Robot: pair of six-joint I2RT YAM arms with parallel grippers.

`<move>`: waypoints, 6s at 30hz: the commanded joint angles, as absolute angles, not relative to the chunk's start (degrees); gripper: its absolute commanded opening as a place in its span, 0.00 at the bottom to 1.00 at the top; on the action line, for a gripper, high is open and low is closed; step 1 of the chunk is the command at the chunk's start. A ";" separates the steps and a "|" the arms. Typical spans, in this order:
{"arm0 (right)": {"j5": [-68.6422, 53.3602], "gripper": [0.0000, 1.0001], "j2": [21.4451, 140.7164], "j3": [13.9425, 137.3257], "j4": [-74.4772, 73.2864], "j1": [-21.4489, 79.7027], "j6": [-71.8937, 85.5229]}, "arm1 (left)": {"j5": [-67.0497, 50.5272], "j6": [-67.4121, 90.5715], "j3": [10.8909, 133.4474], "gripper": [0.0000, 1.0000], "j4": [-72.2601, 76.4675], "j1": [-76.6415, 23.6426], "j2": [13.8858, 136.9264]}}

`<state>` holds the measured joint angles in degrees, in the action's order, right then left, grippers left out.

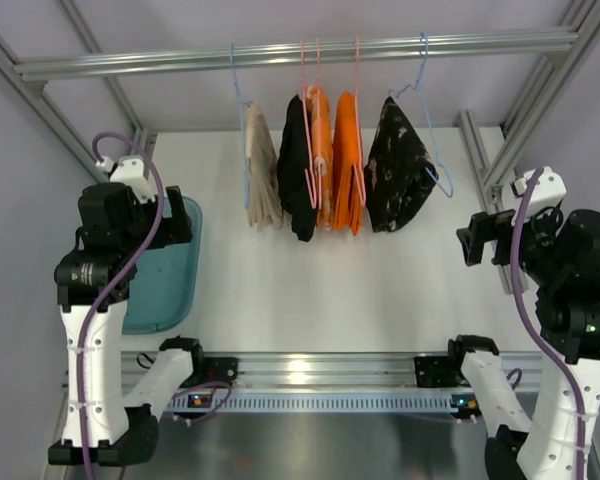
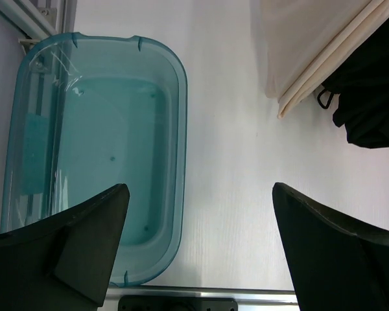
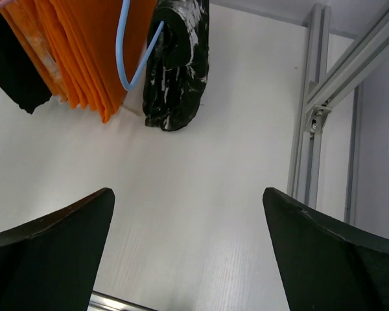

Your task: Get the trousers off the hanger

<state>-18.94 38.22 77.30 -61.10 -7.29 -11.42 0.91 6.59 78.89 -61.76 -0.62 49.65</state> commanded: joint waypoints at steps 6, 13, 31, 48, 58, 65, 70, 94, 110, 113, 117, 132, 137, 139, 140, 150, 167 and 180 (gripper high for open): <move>-23.46 1.00 42.97 84.45 -61.43 -7.82 -8.35 | -6.05 10.37 93.66 0.98 -61.52 -0.35 56.42; -26.63 0.99 46.58 88.15 -62.84 -7.82 -8.00 | -18.80 19.94 106.34 0.98 -58.90 -0.44 68.10; -31.02 0.99 52.47 91.76 -61.35 -7.82 -3.87 | -46.14 61.43 73.39 0.89 7.73 -0.53 67.49; -40.51 0.99 61.70 101.07 -60.74 -7.82 1.56 | -47.72 78.04 69.26 0.55 17.92 -4.30 71.63; -49.21 0.99 65.12 101.07 -55.73 -7.82 8.25 | -47.37 81.30 73.12 0.09 20.30 -4.31 72.95; -56.42 0.99 66.44 101.33 -43.18 -7.73 17.57 | -48.69 74.54 80.41 0.00 20.83 -4.39 74.00; -56.78 0.99 68.38 103.71 -34.65 -7.47 24.50 | -48.08 71.02 81.91 0.00 20.83 -4.57 71.81; -32.62 0.99 83.23 112.16 -20.74 33.11 29.45 | -43.94 62.67 61.00 0.00 6.94 -3.25 44.92; -26.54 0.90 102.11 122.34 -18.81 54.13 34.10 | -46.41 61.79 59.42 0.00 2.29 -0.44 39.99; -26.54 0.85 103.88 124.19 -18.02 54.93 34.80 | -47.28 61.70 58.98 0.00 2.20 1.14 39.11; -27.33 0.80 106.52 126.73 -16.70 55.46 35.94 | -47.90 61.44 57.40 0.00 2.28 1.14 37.80; -34.61 0.00 107.32 125.69 -12.13 55.81 38.67 | -48.70 55.30 57.04 0.27 -2.35 1.14 36.21; -40.07 0.00 104.77 123.49 -9.58 54.06 40.51 | -44.48 43.20 59.41 0.64 -11.13 1.23 34.54; -41.21 0.00 103.28 122.35 -9.05 53.35 41.13 | -42.81 38.96 61.95 0.76 -13.70 1.14 33.76; -41.66 0.00 102.58 121.82 -8.70 52.57 41.92 | -41.67 34.50 63.35 0.78 -17.45 1.14 33.49; -47.55 0.00 96.95 116.37 -3.43 48.25 49.92 | -33.83 6.70 69.61 0.84 -41.80 1.14 29.80; -42.45 0.00 97.73 119.61 -4.74 47.64 54.31 | -48.95 -12.22 64.34 0.98 -43.52 1.23 34.89; -38.76 0.00 100.90 124.01 -6.59 47.99 55.63 | -46.67 -13.62 59.33 0.94 -32.96 1.14 40.25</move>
